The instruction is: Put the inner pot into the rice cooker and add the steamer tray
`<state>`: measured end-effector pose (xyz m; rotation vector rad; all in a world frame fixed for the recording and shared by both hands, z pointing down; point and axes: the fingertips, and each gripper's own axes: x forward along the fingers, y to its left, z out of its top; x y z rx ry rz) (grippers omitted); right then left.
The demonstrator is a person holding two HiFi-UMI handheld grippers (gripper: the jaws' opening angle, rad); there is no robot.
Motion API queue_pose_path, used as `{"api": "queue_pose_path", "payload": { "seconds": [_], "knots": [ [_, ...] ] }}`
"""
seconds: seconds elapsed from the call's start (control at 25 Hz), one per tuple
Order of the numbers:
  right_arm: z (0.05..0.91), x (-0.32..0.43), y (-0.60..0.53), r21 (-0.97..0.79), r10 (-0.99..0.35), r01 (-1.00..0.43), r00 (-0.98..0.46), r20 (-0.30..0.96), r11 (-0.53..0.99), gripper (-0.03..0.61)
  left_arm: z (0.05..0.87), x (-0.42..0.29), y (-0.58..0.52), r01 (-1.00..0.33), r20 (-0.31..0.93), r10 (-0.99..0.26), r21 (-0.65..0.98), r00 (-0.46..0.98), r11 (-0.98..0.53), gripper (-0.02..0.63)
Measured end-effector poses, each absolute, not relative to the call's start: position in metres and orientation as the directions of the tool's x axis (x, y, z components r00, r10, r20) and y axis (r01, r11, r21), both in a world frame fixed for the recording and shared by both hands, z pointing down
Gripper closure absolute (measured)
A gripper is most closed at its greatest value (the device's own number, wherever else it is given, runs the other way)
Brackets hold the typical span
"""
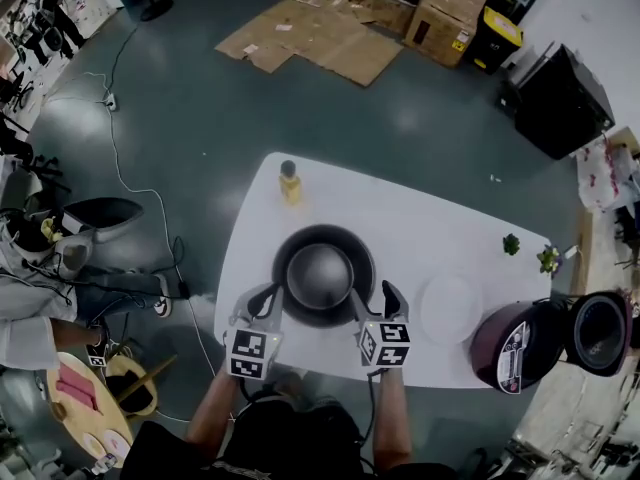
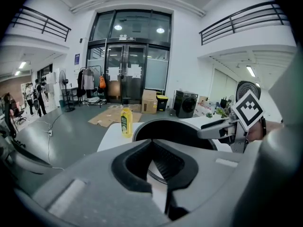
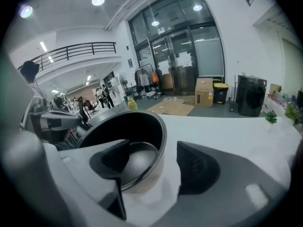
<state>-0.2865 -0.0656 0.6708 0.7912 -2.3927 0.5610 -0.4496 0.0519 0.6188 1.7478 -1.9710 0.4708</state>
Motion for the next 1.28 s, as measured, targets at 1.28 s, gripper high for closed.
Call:
{"api": "queue_pose_path", "payload": {
  "seconds": [1.28],
  "knots": [
    [0.732, -0.304, -0.083, -0.058, -0.323, -0.661, -0.439, 0.838, 0.748, 0.53, 0.64, -0.477, 0.058, -0.977, 0.584, -0.803, 0.075, -0.121, 0.201, 0.603]
  ]
}}
